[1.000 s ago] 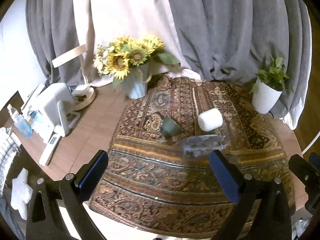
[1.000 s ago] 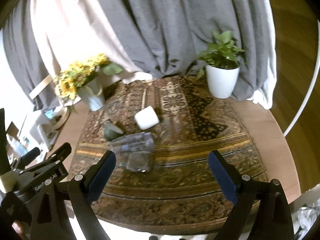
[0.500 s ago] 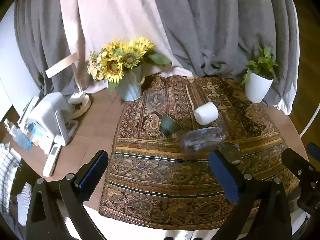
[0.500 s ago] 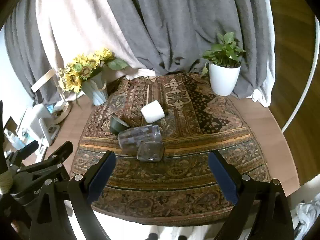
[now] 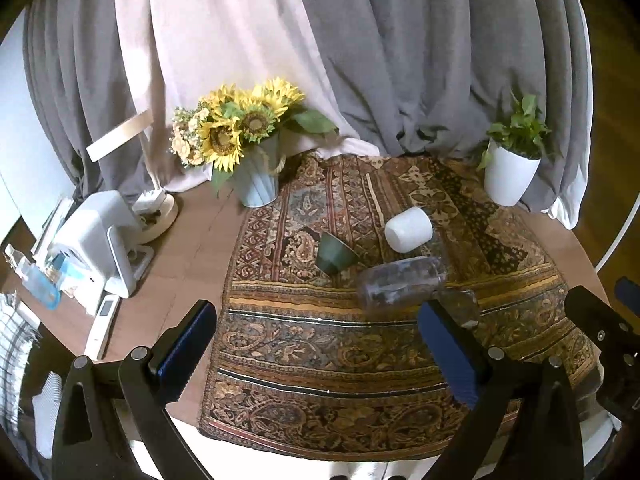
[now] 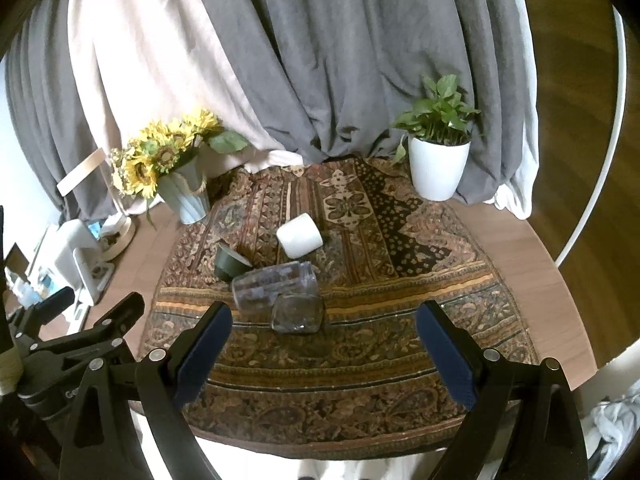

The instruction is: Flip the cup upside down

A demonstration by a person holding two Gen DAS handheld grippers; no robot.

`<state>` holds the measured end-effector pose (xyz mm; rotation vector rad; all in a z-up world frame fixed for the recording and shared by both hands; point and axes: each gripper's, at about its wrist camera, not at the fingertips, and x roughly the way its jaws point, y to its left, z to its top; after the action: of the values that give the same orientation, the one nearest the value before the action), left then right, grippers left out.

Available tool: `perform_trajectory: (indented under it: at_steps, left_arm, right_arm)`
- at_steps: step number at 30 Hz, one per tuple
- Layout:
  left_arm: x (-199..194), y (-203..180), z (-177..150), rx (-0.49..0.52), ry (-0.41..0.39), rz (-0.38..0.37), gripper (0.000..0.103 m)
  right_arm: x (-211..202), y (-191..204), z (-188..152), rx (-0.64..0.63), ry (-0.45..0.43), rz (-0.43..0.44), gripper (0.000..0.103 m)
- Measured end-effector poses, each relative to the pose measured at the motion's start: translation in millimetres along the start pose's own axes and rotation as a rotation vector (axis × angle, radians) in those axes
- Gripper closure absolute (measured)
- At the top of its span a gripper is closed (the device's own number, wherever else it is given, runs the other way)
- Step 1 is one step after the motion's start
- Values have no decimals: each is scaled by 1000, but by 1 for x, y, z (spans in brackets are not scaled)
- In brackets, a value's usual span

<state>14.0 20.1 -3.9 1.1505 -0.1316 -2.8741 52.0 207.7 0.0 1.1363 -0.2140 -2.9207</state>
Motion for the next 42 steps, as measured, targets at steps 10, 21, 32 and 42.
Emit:
perform_trajectory:
  at_steps: [10, 21, 32, 42]
  left_arm:
    - [-6, 0, 3, 0, -24, 0, 0]
    - [-10, 0, 6, -6, -34, 6, 0]
    - [-11, -1, 8, 1, -39, 6, 0]
    - [-9, -1, 9, 1, -40, 0, 0]
  right_arm:
    - [-5, 1, 2, -5, -26, -5, 9]
    - [-8, 0, 1, -5, -39, -3, 9]
    - [-8, 0, 3, -11, -45, 0, 9]
    - [-6, 0, 4, -13, -46, -1, 9]
